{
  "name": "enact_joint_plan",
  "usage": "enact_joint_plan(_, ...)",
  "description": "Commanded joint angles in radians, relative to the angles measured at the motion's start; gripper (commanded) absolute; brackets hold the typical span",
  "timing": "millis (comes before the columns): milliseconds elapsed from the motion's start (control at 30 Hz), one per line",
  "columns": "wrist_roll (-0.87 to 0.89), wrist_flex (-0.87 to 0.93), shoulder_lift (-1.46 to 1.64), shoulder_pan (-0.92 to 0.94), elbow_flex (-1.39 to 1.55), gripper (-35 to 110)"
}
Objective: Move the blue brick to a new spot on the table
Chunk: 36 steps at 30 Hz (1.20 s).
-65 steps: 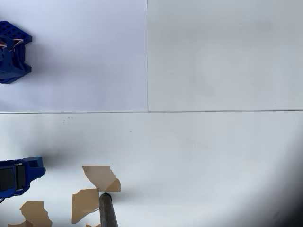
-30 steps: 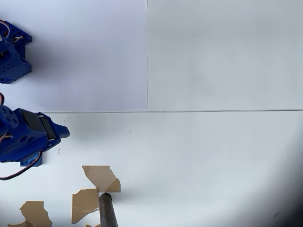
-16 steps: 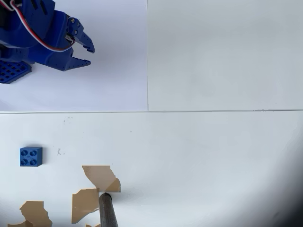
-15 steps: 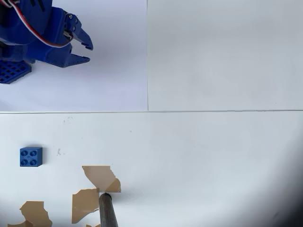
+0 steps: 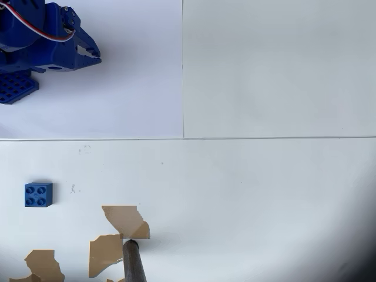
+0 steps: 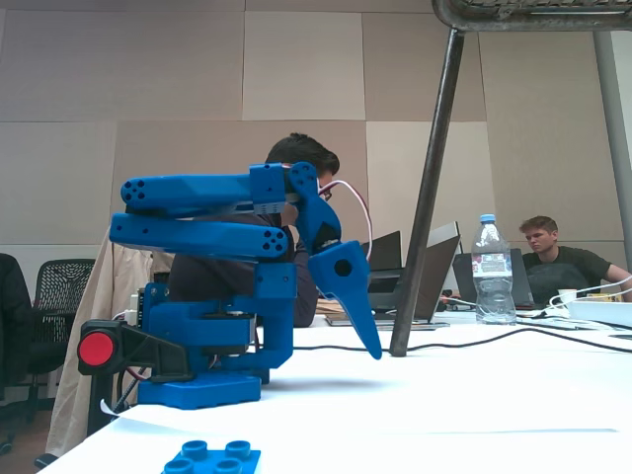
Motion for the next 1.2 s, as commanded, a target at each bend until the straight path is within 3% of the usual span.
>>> enact_joint_plan(0,-0.043,0.063,0.129,0.015,0.051,0)
enact_joint_plan(467,-0.121,0.035,0.192,0.120,0.184,0)
enact_joint_plan(833,-0.089,-0.026,0.193,0.015,0.215,0)
enact_joint_plan(1167,0.066,-0.015,0.193,0.014,0.215,1)
